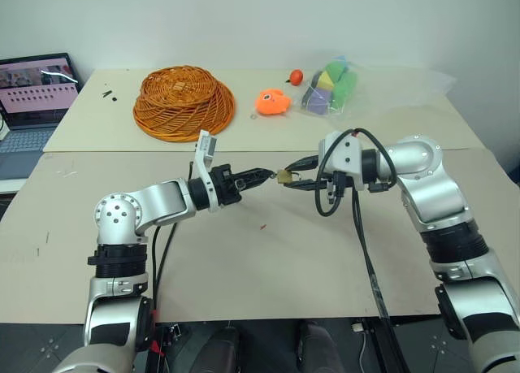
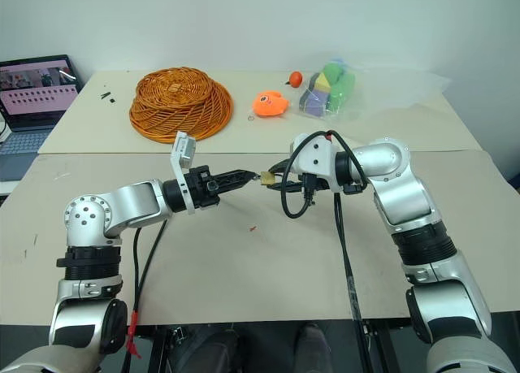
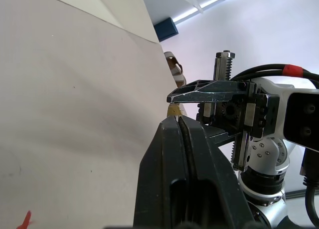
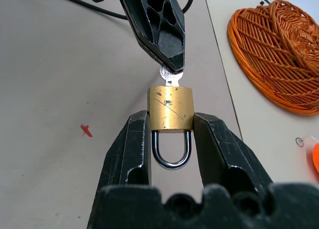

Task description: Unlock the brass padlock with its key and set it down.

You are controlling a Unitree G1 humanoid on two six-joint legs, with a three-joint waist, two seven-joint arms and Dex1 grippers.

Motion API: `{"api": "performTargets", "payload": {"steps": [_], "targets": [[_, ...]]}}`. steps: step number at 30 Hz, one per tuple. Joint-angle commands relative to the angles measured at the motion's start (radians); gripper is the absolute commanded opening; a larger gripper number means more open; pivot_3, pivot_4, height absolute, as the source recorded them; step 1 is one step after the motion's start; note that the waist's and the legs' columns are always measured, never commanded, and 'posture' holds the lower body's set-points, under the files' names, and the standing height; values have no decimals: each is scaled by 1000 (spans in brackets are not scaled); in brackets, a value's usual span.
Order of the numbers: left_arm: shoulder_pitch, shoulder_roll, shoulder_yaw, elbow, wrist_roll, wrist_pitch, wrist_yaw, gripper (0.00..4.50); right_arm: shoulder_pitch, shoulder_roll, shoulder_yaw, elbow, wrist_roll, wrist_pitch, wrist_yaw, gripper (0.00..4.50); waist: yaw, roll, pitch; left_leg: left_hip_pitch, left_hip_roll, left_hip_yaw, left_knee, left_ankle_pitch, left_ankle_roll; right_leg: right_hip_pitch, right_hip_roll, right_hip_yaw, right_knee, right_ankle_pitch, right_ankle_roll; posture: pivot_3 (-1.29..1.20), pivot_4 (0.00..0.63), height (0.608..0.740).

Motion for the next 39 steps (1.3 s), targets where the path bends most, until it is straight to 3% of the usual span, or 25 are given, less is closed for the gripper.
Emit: {"api": "performTargets", "payload": {"steps": [1, 12, 26, 34, 39], "targets": [[-7, 16, -41, -37, 23, 29, -36, 9, -41, -6, -29, -42, 13, 0, -7, 893, 0, 0, 0, 0, 0, 0, 0, 0, 0, 0, 0, 0, 0, 0, 0, 0, 150, 739], [-36, 22, -56, -12, 68, 38, -92, 9, -41, -8, -32, -50, 12, 6, -8, 893, 0, 0, 0, 0, 0, 0, 0, 0, 0, 0, 0, 0, 0, 0, 0, 0, 150, 739], [-26, 139, -163, -156, 402, 9, -472, 9, -39, -10, -29, -52, 11, 6, -5, 893, -1, 0, 0, 0, 0, 0, 0, 0, 0, 0, 0, 0, 0, 0, 0, 0, 150, 739], [-31, 157, -193, -184, 538, -31, -599, 9, -41, -12, -27, -51, 13, 8, -5, 893, -1, 0, 0, 0, 0, 0, 0, 0, 0, 0, 0, 0, 0, 0, 0, 0, 150, 739], [-38, 122, -150, -147, 536, 10, -583, 9, -43, -14, -26, -50, 15, 7, -4, 893, -1, 0, 0, -1, 0, 0, 0, 0, 0, 0, 0, 0, 0, 0, 0, 0, 150, 739]]}}
